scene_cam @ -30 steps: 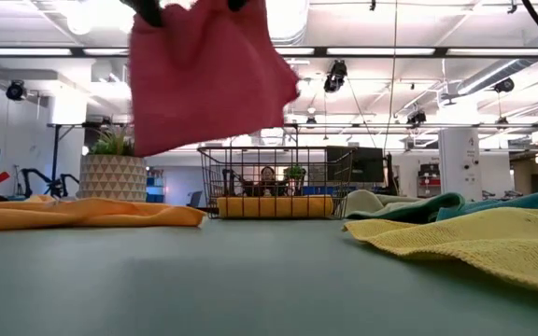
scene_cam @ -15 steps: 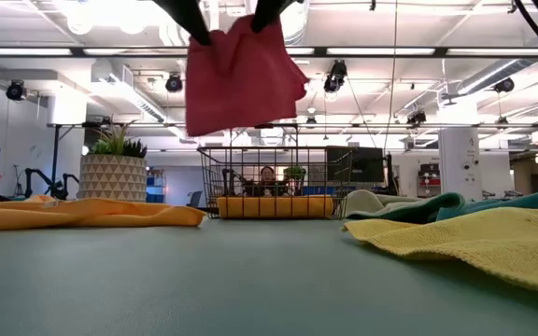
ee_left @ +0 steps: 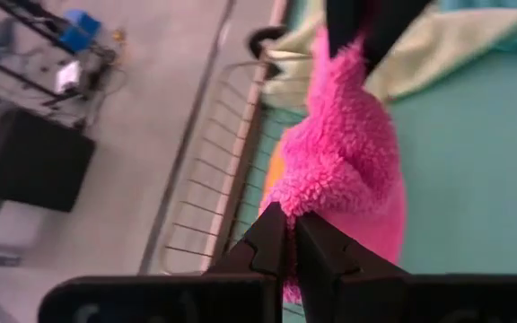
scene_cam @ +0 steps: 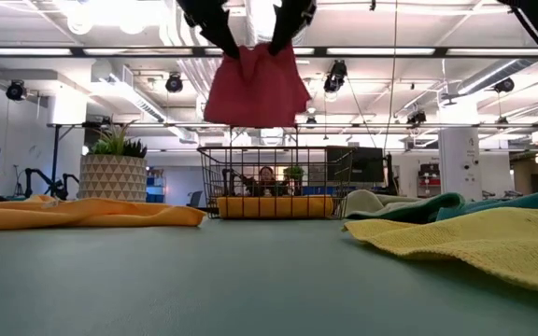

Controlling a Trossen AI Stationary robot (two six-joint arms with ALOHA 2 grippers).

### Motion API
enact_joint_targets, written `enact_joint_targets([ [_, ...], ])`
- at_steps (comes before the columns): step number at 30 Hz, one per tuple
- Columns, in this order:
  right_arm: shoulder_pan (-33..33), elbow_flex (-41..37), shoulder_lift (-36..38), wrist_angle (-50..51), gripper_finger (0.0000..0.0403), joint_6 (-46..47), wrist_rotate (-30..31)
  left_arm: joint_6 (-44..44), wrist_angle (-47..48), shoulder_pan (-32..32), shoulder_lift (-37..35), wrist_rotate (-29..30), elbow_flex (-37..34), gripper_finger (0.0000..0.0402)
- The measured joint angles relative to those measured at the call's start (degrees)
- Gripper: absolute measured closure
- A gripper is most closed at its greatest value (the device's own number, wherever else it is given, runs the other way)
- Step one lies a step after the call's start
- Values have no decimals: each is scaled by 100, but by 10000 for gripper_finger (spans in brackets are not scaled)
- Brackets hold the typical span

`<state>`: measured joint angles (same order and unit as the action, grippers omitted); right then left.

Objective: Fold microfiber towels
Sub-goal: Put the folded pink microfiber towel into the wire basket

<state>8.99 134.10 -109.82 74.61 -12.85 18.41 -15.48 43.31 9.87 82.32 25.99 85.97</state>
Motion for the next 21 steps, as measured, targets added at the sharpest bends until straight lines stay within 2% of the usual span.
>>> enact_joint_targets([
  [8,994,-13,0,-228,394,-682,-898,-488,-715,688,392,-110,2,400],
  [13,1497,-59,-7,-307,394,-999,-1142,-756,-1125,976,874,-178,26,400],
  [18,2067,-429,-16,-443,394,-1372,-2088,-770,-1350,1267,1073,-185,33,400],
  [21,2280,-697,-17,-578,394,-1605,-2342,-771,-1501,1413,1150,-439,33,400],
])
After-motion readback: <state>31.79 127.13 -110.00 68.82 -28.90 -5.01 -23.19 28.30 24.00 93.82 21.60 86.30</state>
